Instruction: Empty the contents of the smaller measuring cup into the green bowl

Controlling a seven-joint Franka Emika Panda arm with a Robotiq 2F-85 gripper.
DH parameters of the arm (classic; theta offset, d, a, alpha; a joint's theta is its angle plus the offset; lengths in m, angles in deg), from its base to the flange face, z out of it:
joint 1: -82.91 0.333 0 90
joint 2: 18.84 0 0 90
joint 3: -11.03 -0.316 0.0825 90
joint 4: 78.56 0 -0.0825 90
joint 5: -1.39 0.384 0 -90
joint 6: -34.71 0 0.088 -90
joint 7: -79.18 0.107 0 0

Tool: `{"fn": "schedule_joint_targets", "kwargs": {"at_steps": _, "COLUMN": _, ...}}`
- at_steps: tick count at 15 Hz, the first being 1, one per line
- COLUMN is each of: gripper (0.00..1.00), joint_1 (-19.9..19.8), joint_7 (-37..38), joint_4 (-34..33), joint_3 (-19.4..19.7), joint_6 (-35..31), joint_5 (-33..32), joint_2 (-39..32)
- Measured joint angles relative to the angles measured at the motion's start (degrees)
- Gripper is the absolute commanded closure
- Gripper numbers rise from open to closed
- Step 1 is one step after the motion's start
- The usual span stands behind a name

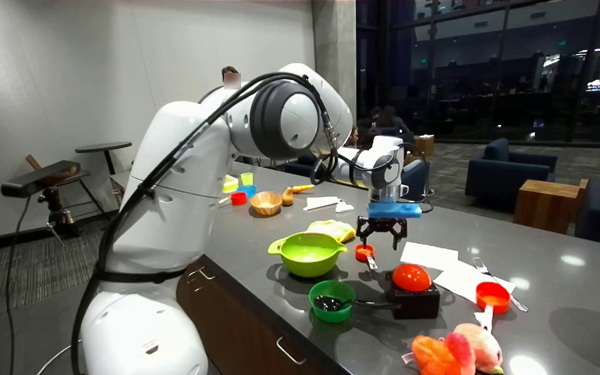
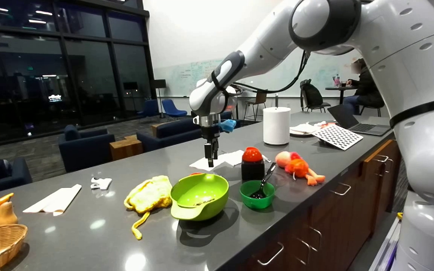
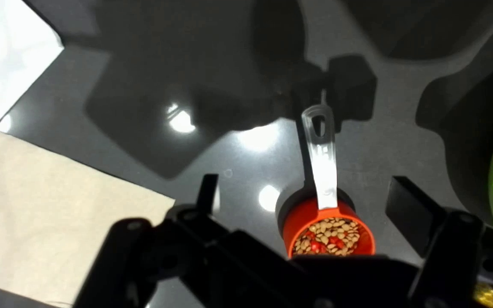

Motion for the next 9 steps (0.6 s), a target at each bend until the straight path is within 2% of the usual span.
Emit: {"fn": "schedule_joint_targets", "kwargs": {"at_steps": 9, "gripper": 0.0, "joint_1": 0.02, "joint_7": -0.14, "joint_4": -2.41, "joint_3": -1.41, "joint_6": -0.01, "joint_5": 0.0, "joint_2": -5.49}}
